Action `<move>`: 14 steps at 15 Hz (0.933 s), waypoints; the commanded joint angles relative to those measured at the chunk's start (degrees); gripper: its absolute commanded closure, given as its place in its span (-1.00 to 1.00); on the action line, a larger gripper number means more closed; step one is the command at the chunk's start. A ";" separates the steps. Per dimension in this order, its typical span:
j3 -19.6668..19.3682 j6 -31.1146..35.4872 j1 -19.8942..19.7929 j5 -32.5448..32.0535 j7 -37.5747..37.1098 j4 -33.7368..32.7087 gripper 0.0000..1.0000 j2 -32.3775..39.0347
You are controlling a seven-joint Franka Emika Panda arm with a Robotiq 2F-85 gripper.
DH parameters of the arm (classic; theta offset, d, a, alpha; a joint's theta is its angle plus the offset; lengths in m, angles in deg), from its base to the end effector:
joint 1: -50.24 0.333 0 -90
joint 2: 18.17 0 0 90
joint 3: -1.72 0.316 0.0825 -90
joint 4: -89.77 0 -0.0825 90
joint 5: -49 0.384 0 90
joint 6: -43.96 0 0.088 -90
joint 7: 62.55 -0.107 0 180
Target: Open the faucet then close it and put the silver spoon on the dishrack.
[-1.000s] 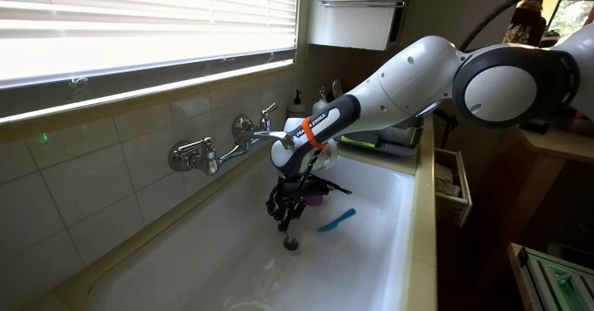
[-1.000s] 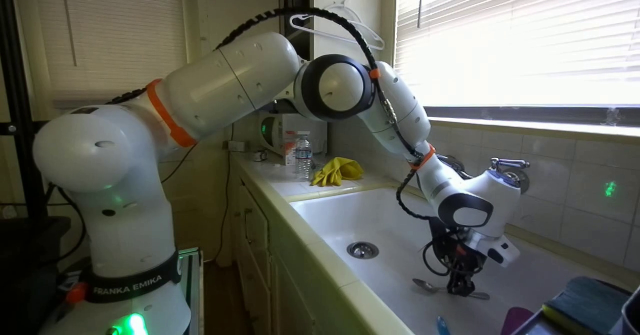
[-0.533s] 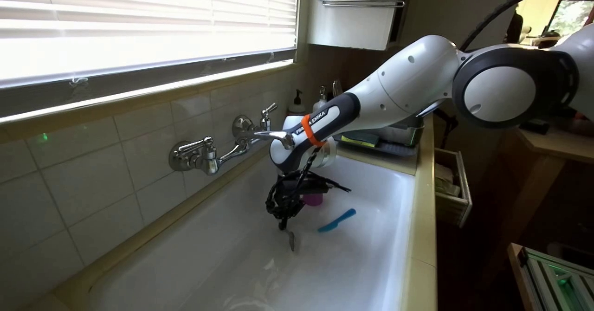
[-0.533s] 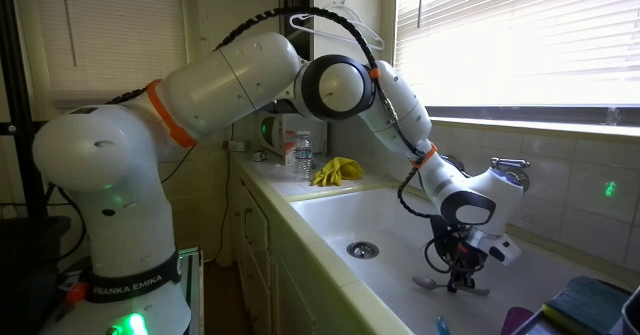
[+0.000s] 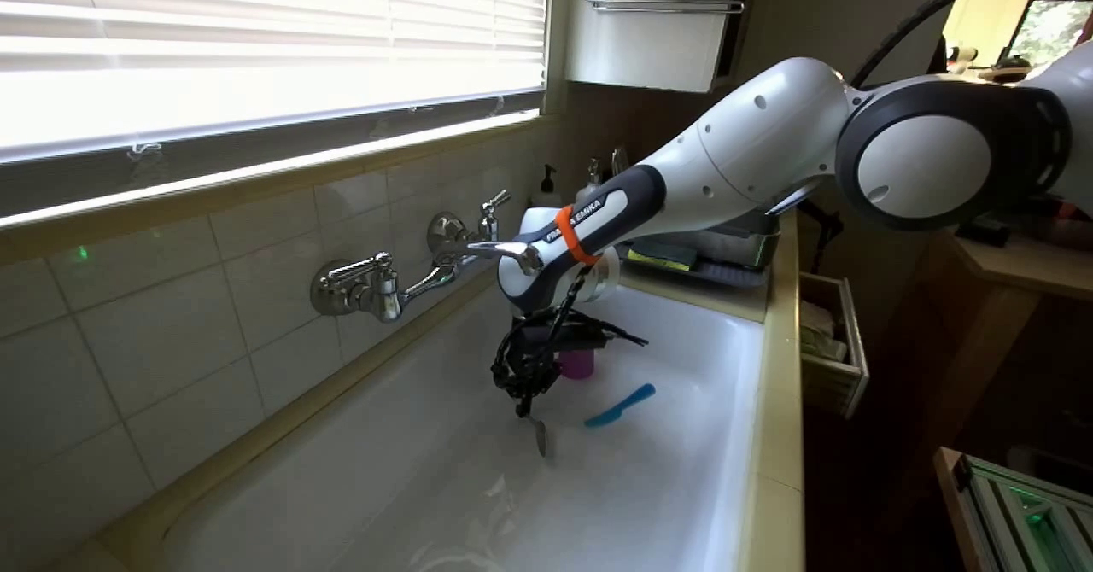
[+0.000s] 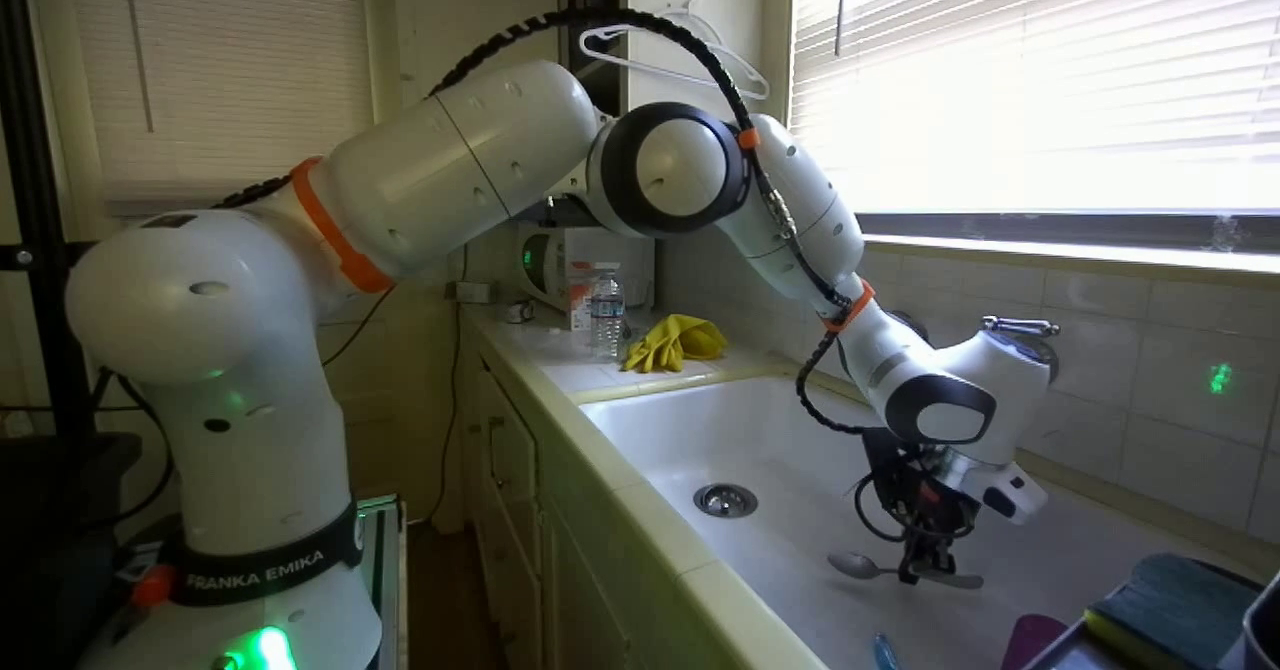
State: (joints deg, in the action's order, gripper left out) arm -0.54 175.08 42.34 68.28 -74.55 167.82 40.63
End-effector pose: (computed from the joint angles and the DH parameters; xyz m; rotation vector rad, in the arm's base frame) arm 0.7047 -0.1133 0.0882 -2.7996 0.8722 0.1469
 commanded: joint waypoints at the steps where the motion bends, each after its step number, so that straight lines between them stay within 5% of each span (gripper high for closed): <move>1: -1.01 0.36 1.29 -2.31 -1.42 5.99 0.97 -5.87; 14: -5.82 2.45 4.64 -4.31 -10.08 28.69 0.97 -25.91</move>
State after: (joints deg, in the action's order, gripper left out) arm -4.53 175.36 45.26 65.66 -80.28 188.17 20.88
